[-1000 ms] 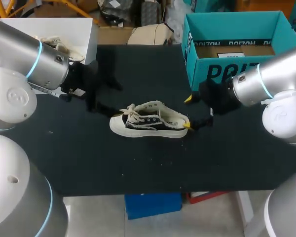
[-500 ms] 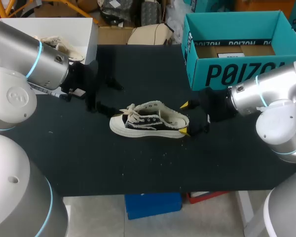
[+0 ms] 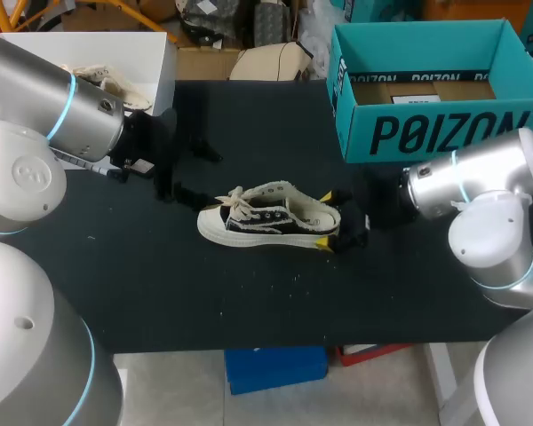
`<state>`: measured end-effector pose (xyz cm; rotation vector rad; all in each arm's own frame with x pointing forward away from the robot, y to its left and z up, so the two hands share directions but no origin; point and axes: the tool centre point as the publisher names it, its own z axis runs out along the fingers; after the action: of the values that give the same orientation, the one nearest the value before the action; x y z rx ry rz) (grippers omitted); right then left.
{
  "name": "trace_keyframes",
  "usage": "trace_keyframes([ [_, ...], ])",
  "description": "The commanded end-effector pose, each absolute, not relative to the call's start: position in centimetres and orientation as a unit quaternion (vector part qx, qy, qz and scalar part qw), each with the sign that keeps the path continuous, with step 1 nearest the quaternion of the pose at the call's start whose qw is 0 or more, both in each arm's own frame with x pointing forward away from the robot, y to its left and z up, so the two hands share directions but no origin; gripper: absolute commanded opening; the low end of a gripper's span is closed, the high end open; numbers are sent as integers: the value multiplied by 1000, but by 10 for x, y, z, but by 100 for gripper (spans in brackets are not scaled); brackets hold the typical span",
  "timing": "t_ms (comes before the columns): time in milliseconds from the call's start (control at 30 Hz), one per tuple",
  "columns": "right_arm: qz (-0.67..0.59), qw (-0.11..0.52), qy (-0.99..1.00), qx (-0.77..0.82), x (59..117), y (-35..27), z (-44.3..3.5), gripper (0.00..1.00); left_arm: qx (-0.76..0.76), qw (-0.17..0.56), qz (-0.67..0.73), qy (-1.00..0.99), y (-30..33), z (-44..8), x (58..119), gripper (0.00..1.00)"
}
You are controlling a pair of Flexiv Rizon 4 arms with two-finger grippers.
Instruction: Take the shoe out of the shoebox, open the shoe tongue, remove and reinsert the insole, then place the shoe into the shoebox
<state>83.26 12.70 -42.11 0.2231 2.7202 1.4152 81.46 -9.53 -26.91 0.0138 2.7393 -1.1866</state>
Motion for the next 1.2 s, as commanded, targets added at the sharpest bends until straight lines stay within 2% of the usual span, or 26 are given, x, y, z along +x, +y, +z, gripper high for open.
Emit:
trace_keyframes([
  [33,470,37,878,76,834,130,-431,100,4,81,-397,914,-96,-271,814,100],
  [467,480,34,873,77,840,135,-437,100,4,81,-397,914,-96,-271,814,100],
  [500,472,31,878,76,840,135,-438,30,4,81,-397,914,-96,-271,814,100],
  [533,471,32,879,72,840,135,-439,0,4,81,-397,914,-96,-271,814,100],
  [900,471,32,879,72,840,135,-439,0,4,81,-397,914,-96,-271,814,100],
  [1067,471,32,879,72,840,135,-439,0,-110,50,-392,912,-107,-264,806,100],
  [1200,471,32,879,72,840,135,-439,0,-190,51,-327,924,-110,-266,805,100],
])
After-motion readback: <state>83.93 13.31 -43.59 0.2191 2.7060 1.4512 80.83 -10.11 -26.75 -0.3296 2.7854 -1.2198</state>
